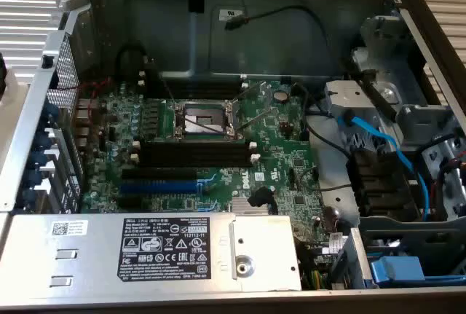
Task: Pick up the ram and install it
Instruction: 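Reach for the ram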
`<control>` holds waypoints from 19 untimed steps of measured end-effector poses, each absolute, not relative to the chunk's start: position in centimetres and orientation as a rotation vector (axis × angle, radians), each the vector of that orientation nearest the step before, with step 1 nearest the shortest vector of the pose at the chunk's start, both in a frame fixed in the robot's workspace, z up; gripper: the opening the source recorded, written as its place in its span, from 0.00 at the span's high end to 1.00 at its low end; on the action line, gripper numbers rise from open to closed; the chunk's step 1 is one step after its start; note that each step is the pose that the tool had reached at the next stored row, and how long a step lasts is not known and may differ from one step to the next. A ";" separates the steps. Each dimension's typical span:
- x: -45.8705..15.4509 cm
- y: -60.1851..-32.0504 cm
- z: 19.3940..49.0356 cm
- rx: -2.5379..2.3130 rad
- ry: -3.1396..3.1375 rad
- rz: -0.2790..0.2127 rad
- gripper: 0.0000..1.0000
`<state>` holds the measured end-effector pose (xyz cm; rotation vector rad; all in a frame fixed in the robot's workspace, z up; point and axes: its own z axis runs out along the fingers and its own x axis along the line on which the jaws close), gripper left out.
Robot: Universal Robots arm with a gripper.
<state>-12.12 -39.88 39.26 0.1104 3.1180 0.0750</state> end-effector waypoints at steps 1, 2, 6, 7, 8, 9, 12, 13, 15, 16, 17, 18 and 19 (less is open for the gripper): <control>-12.1 -39.9 39.3 0.110 3.118 0.075 0.89; -12.1 -39.9 39.3 0.110 3.118 0.075 0.89; -12.1 -39.9 39.3 0.110 3.118 0.075 0.89; -12.1 -39.9 39.3 0.110 3.118 0.075 0.89; -12.1 -39.9 39.3 0.110 3.118 0.075 0.89; -12.1 -39.9 39.3 0.110 3.118 0.075 0.89; -12.1 -39.9 39.3 0.110 3.118 0.075 0.89; -12.1 -39.9 39.3 0.110 3.118 0.075 0.89; -12.1 -39.9 39.4 0.110 3.120 0.068 0.89; -12.1 -39.9 39.5 0.111 3.121 0.058 0.89; -12.1 -39.9 39.6 0.111 3.123 0.047 0.89; -12.1 -39.9 39.7 0.110 3.124 0.034 0.89; -12.1 -39.9 39.8 0.110 3.124 0.021 0.89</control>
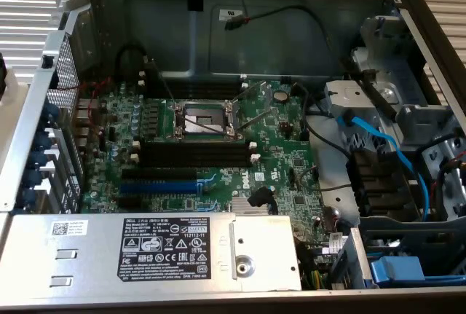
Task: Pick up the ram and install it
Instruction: 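Reach for the ram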
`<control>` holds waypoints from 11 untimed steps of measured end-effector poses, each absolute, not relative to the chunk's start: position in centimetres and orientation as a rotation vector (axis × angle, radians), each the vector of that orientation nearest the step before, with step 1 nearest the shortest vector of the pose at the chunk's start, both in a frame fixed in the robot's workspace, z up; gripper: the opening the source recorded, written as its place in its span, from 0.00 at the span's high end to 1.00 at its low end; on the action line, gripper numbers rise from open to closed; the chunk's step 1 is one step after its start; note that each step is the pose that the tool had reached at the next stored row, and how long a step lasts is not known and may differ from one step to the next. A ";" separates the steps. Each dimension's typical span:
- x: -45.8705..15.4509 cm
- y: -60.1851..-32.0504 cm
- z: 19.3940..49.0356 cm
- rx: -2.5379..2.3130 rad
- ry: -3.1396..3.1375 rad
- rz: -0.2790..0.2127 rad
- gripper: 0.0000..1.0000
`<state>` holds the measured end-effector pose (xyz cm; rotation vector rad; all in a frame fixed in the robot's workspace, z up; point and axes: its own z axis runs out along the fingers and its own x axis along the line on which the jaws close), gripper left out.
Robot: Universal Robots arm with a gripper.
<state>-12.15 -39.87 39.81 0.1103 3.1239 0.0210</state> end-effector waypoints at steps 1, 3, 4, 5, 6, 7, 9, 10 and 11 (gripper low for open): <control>-12.3 -39.9 39.9 0.110 3.124 0.009 0.89; -12.9 -39.9 40.1 0.109 3.123 -0.008 0.89; -13.2 -39.9 40.1 0.109 3.123 -0.017 0.89; -13.5 -39.9 40.2 0.109 3.123 -0.026 0.89; -13.8 -39.9 40.2 0.109 3.121 -0.033 0.89; -14.1 -39.9 40.3 0.109 3.118 -0.040 0.89; -14.5 -39.9 40.3 0.109 3.105 -0.049 0.89; -14.7 -39.9 40.4 0.108 3.096 -0.052 0.89; -14.8 -39.9 40.4 0.108 3.086 -0.053 0.89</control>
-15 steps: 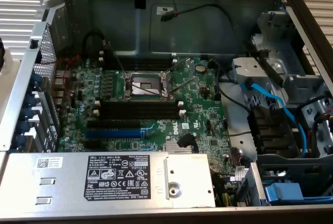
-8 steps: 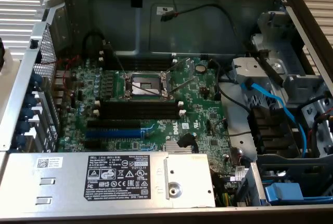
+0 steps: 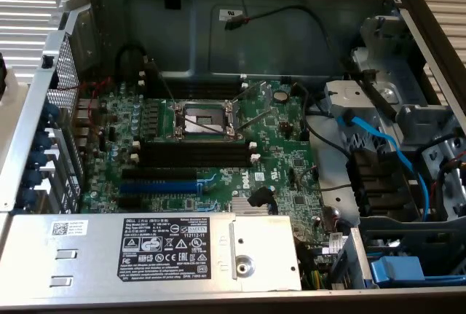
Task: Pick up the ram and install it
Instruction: 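Reach for the ram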
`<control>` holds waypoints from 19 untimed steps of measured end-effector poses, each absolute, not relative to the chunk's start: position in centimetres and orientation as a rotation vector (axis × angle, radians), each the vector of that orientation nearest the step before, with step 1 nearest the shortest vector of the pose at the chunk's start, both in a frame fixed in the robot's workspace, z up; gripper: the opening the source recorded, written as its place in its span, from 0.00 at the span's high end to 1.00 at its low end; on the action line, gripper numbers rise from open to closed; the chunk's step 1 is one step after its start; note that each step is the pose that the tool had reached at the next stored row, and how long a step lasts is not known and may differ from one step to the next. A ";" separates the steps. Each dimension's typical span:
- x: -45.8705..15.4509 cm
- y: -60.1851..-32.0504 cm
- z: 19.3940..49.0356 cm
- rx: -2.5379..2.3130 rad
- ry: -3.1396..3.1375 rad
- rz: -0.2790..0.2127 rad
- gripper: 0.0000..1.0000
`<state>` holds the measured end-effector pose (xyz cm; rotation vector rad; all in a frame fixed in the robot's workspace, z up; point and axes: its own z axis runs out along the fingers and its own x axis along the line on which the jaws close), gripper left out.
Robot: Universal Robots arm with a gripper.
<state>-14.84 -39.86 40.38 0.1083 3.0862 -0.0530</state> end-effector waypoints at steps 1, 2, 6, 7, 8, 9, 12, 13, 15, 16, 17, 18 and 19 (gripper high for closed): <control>-15.0 -39.9 40.4 0.108 3.075 -0.053 0.89; -15.2 -39.9 40.4 0.108 3.062 -0.053 0.89; -16.2 -39.9 40.6 0.108 3.036 -0.051 0.89; -16.6 -39.9 40.7 0.108 3.035 -0.051 0.89; -17.0 -39.9 40.7 0.108 3.034 -0.051 0.89; -17.4 -39.9 40.8 0.108 3.033 -0.051 0.89; -18.7 -39.9 40.8 0.108 3.030 -0.051 0.89; -19.1 -39.9 40.8 0.108 3.030 -0.051 0.89; -19.9 -39.9 40.9 0.108 3.028 -0.051 0.89; -20.4 -39.9 40.9 0.108 3.027 -0.051 0.89; -20.8 -39.9 40.9 0.108 3.027 -0.051 0.89; -21.3 -39.9 40.9 0.108 3.027 -0.051 0.89; -21.7 -39.9 41.0 0.108 3.027 -0.051 0.89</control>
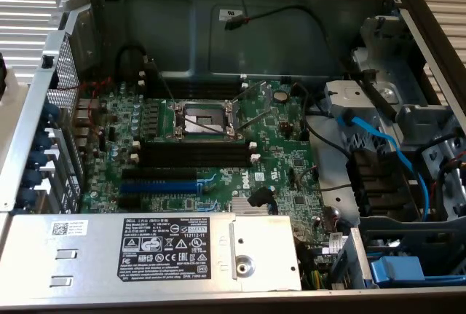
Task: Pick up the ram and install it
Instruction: 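Reach for the ram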
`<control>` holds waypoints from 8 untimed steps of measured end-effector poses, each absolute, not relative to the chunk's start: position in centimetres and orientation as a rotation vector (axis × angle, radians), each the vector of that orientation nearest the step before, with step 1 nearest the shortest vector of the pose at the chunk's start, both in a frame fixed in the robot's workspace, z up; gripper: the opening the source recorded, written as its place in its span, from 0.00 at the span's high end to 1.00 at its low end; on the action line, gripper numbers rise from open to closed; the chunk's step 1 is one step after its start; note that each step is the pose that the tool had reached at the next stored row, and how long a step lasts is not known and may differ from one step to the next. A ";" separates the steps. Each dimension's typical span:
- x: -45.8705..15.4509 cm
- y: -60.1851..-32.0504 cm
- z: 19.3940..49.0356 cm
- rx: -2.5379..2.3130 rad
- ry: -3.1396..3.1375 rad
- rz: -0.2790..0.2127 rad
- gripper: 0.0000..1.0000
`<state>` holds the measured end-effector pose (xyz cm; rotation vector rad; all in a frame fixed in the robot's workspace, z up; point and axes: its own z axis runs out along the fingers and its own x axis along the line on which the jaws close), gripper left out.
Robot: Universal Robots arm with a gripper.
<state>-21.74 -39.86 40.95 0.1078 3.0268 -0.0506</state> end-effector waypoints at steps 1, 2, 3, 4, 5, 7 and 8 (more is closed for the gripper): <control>-22.2 -39.9 41.0 0.108 3.027 -0.051 0.89; -22.7 -39.9 41.0 0.108 3.027 -0.051 0.89; -23.1 -39.9 41.0 0.108 3.027 -0.051 0.89; -23.6 -39.9 41.1 0.108 3.027 -0.051 0.89; -24.0 -39.9 41.1 0.108 3.027 -0.051 0.89; -24.9 -39.9 41.1 0.108 3.027 -0.051 0.89; -25.4 -39.9 41.1 0.108 3.027 -0.051 0.89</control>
